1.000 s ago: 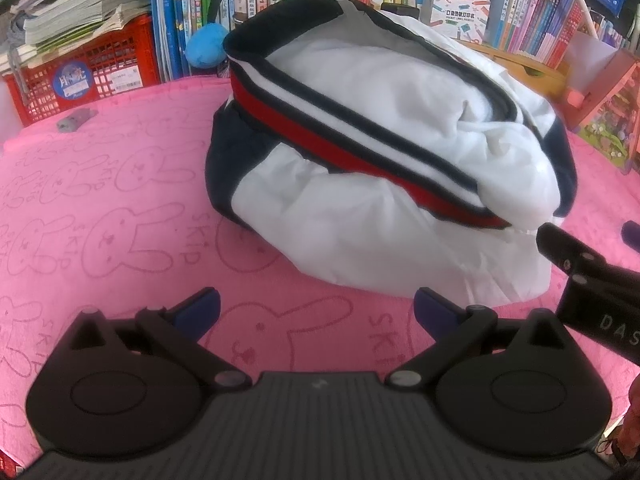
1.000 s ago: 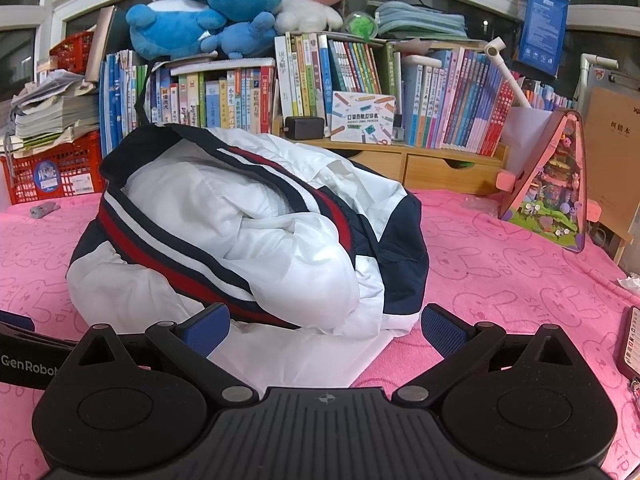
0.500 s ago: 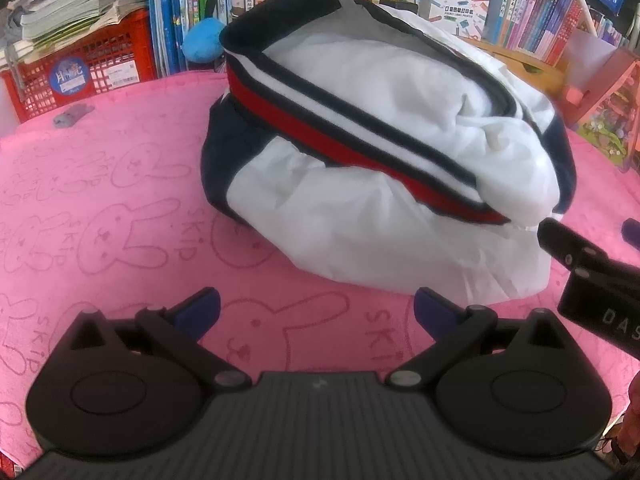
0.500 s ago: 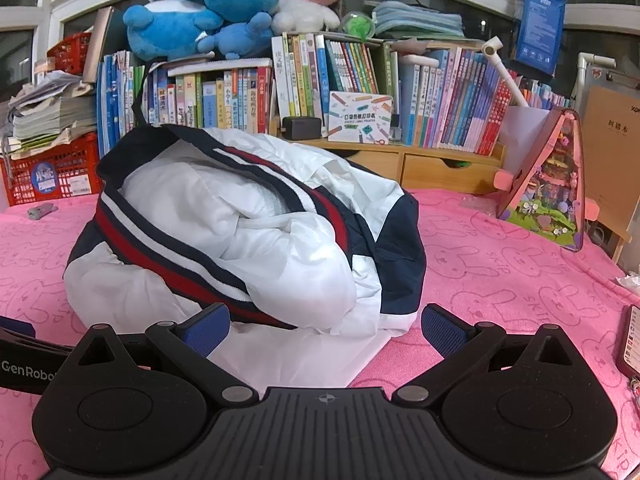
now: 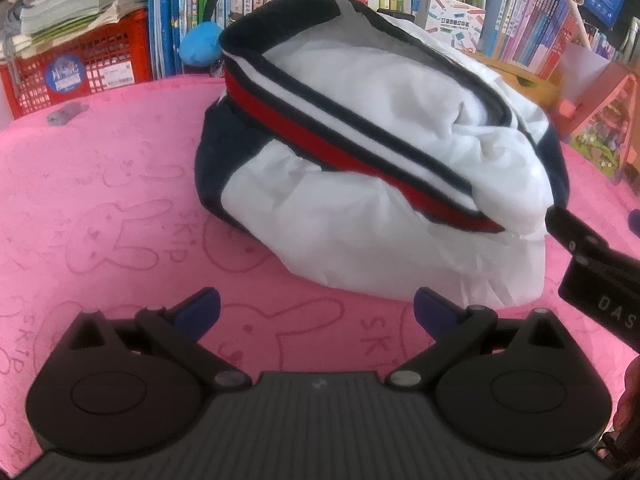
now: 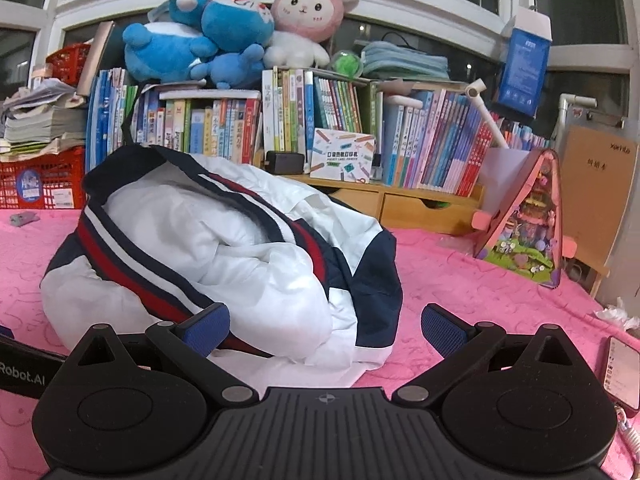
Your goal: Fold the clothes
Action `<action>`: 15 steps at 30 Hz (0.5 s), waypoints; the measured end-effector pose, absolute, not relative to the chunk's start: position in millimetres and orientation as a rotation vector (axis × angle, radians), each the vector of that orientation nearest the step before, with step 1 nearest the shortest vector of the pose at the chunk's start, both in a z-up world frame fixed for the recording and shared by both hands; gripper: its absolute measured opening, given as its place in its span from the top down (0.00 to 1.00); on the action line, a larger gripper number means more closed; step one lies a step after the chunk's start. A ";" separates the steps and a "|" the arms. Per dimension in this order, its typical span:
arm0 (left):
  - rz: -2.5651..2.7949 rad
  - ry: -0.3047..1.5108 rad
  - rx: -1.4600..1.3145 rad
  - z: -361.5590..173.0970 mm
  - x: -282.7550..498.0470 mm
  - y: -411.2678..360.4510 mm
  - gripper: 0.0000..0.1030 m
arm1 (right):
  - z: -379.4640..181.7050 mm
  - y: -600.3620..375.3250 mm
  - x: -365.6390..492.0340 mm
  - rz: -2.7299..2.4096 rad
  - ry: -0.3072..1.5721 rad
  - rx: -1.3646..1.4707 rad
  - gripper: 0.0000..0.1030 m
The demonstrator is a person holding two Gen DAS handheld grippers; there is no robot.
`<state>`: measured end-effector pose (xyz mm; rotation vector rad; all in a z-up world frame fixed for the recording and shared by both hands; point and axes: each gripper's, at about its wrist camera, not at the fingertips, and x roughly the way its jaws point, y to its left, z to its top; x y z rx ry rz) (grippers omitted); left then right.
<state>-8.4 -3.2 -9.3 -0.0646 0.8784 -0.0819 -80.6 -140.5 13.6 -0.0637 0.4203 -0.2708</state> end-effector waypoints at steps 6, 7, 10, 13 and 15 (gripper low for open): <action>-0.083 0.885 -0.083 -11.2 -6.9 0.4 0.00 | 11.9 -136.3 -79.9 -0.246 0.430 -0.076 0.00; -0.084 0.885 -0.087 -11.5 -6.6 1.1 0.00 | 12.0 -135.6 -79.3 -0.244 0.433 -0.070 0.00; -0.095 0.886 -0.102 -12.5 -5.2 4.0 0.00 | 15.0 -135.7 -73.9 -0.223 0.434 -0.070 0.00; -0.125 0.888 -0.129 -13.5 -2.8 7.2 0.00 | 22.7 -135.5 -58.2 -0.200 0.417 -0.106 0.00; -0.137 0.892 -0.156 -13.2 -0.6 10.1 0.00 | 31.7 -133.7 -38.9 -0.190 0.387 -0.162 0.00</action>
